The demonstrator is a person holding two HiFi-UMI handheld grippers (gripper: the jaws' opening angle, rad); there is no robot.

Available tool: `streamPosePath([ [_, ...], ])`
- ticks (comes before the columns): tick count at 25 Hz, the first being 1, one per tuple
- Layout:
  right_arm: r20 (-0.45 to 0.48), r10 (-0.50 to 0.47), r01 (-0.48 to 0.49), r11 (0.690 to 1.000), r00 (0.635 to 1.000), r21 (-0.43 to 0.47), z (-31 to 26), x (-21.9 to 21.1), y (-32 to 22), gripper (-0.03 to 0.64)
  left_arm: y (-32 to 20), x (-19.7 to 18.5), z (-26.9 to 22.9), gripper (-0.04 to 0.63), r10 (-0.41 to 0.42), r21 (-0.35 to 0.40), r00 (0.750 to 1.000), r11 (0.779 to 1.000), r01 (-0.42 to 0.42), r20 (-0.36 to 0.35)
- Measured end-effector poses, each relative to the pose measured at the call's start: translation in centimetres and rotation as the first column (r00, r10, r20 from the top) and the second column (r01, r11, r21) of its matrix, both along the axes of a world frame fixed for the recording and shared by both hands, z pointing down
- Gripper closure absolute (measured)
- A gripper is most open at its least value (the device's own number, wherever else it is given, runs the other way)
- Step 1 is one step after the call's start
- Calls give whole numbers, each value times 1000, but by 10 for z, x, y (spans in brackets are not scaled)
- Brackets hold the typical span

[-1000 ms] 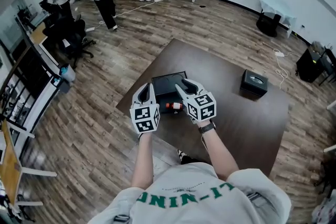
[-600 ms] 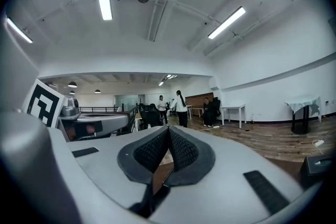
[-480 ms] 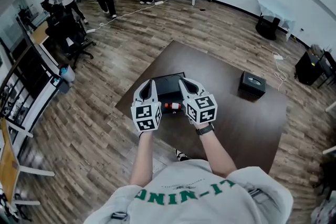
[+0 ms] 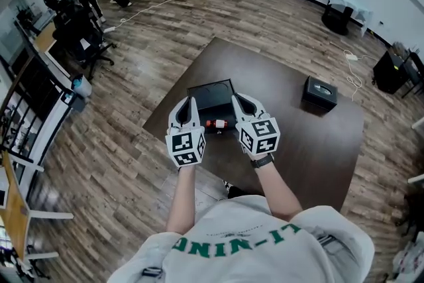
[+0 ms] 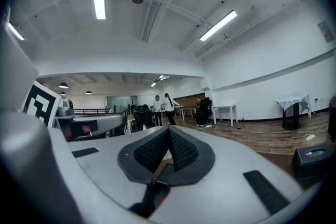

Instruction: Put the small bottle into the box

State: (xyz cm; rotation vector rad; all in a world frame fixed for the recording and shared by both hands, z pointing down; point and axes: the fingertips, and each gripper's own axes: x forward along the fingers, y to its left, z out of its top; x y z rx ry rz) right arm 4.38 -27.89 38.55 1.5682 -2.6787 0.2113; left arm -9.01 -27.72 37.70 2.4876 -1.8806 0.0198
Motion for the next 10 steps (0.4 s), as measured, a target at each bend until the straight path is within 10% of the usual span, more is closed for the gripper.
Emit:
streamPosePath([
  [10, -12, -27, 26, 996, 1000, -86, 63, 9, -45, 603, -39, -2, 59, 584, -6, -80, 999, 997, 9, 34],
])
